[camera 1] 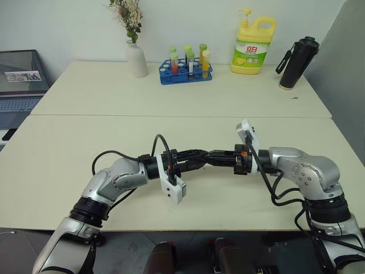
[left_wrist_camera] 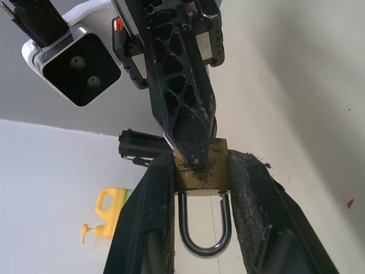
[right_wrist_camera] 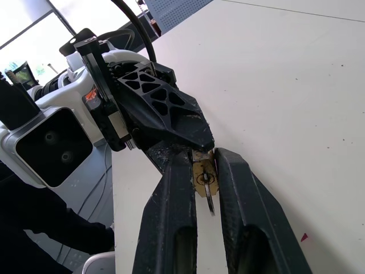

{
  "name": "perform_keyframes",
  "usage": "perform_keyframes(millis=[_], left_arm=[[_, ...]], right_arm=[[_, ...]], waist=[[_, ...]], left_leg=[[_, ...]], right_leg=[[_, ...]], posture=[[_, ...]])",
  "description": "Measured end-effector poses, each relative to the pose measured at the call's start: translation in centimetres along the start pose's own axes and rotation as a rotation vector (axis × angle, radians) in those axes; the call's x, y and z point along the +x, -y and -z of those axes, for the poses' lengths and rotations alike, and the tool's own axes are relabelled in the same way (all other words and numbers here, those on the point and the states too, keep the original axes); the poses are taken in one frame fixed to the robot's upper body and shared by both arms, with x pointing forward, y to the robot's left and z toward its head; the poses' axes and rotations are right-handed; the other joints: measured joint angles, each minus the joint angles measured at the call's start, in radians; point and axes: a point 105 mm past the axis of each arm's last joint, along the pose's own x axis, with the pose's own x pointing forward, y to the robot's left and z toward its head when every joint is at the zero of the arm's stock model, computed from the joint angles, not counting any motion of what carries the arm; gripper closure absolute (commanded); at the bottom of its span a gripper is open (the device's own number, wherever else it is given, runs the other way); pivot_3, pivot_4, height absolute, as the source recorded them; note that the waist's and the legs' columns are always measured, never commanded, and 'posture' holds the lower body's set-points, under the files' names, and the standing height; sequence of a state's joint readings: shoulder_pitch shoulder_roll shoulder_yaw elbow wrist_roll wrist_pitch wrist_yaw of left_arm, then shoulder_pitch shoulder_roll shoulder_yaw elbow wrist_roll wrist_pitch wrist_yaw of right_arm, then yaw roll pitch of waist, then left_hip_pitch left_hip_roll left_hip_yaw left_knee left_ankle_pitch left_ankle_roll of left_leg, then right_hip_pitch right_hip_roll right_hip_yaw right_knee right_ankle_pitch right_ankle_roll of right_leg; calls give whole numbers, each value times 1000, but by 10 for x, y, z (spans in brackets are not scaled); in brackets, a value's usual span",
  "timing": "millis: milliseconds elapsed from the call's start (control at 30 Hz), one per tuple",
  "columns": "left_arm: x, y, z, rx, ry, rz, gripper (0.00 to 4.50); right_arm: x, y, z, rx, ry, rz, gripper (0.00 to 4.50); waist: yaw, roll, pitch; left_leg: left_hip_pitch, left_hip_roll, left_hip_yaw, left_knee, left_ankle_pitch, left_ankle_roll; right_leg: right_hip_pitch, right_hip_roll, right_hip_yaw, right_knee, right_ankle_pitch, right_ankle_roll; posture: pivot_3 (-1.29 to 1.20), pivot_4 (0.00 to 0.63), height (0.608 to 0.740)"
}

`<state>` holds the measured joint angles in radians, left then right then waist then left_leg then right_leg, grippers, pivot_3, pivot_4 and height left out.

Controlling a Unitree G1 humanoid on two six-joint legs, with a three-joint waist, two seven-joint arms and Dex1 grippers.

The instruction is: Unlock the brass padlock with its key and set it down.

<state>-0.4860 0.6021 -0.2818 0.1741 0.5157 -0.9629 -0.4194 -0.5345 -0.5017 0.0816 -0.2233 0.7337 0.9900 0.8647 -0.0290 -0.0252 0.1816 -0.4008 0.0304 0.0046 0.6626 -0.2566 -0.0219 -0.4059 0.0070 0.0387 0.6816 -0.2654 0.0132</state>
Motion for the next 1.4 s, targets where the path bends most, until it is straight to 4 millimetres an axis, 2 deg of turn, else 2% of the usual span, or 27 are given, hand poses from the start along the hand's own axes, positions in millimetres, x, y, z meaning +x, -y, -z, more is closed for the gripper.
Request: perform_keyframes(millis=[233,567,667,800,867,933,1067,1133,1300,1400], left_arm=[[-1,1,0,-40,-1,-5,3534],[-9,4,-10,-127,22,7,374],[-13,4,-16,-167,13,-11,325],[-15,-7,-24,-314,7,-58,1244],[-15,-16,-28,-429,12,-89,1936],[-14,-32,-26,-618,5,-165,2644],[-25,-59,-1,-805,-65,-252,3994],[-31,-63,13,-858,-105,-264,4500],[-34,-52,27,-923,-135,-196,4500],[-33,-34,32,-997,-134,-111,4500]], right_arm=[[1,0,0,-4,-3,-5,4330],[3,5,-4,-13,0,3,4330],[2,11,-5,-25,1,26,4330],[0,17,-9,-40,8,44,4330],[0,17,-11,-57,10,47,4330],[-1,18,-12,-79,6,51,4330],[-2,16,-12,-117,-4,34,4330],[-1,15,-11,-129,-11,26,4330],[0,12,-10,-145,-17,3,4330],[1,7,-12,-162,-16,-20,4330]], waist=[[0,0,0],[0,0,0],[-2,0,0],[-1,0,0],[-2,0,0],[-2,0,0],[-2,0,0],[-2,0,0],[-1,0,0],[-1,0,0]], left_leg=[[0,0,0,0,0,0],[0,0,0,0,0,0],[0,0,1,0,0,0],[0,1,0,0,0,0],[0,1,0,0,0,0],[0,1,-1,0,0,0],[0,1,-1,0,0,0],[0,0,-1,0,0,0],[0,0,-1,0,0,0],[0,0,-1,0,0,0]], right_leg=[[0,0,0,0,0,0],[0,0,0,0,0,0],[0,-1,1,0,0,0],[0,-1,0,0,0,0],[0,0,0,0,0,0],[0,0,0,0,0,1],[0,4,-1,0,-3,5],[0,4,0,0,-3,5],[0,4,0,-1,0,0],[0,4,0,-1,0,0]], posture=[[0,150,740],[0,150,740],[0,150,740],[0,150,740],[0,150,740],[0,150,740],[0,150,740],[0,150,740],[0,150,740],[0,150,740]])
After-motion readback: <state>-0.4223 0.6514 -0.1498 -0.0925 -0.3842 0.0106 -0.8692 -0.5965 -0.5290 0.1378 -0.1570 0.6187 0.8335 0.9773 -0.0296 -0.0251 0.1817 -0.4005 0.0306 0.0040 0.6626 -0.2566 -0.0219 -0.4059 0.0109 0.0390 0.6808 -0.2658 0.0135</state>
